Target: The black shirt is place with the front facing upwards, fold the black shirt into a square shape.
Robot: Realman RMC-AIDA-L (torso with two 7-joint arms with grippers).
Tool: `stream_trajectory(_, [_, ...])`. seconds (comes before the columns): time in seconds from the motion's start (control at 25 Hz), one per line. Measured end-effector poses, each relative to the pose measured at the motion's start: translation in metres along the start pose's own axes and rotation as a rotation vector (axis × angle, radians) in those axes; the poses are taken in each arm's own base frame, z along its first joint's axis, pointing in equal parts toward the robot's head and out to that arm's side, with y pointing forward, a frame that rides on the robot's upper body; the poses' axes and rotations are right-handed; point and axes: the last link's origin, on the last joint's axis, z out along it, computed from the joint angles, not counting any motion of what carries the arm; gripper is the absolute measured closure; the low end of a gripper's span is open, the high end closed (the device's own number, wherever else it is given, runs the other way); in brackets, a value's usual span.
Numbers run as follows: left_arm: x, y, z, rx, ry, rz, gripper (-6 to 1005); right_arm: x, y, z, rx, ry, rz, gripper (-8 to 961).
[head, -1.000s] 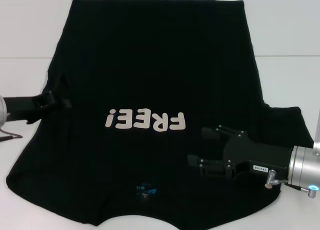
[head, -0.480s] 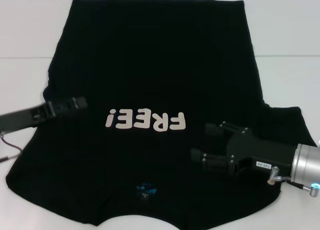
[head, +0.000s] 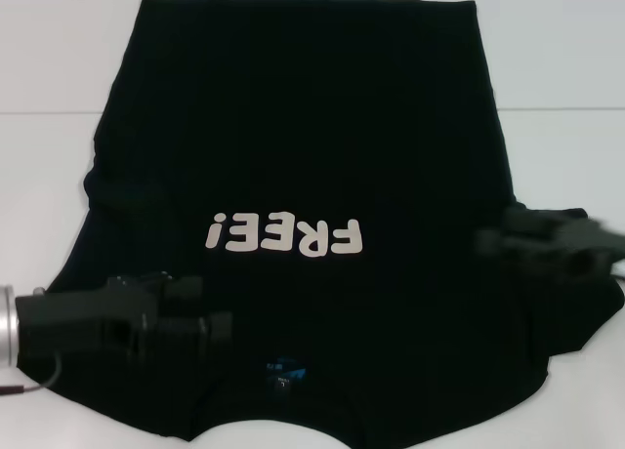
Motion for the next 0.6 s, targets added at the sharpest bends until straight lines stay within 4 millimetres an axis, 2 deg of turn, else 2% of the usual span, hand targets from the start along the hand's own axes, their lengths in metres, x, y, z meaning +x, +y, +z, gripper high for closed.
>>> stream_trajectory(0.08, [-0.004, 0.008, -0.001, -0.037, 0.014, 0.078, 106, -0.016, -0.008, -0.02, 0.037, 0.03, 0.071, 94])
stream_trajectory(0.28, [-0.01, 0.017, -0.004, -0.055, 0.047, 0.197, 97, -0.041, -0.022, -0.06, 0.153, 0.161, 0.287, 96])
stream_trajectory(0.4, [-0.01, 0.018, -0.006, -0.048, 0.065, 0.224, 97, -0.052, -0.029, -0.073, 0.237, 0.262, 0.387, 98])
stream_trajectory(0.6, [-0.01, 0.016, -0.008, -0.031, 0.063, 0.241, 97, -0.06, -0.036, -0.079, 0.381, 0.405, 0.462, 100])
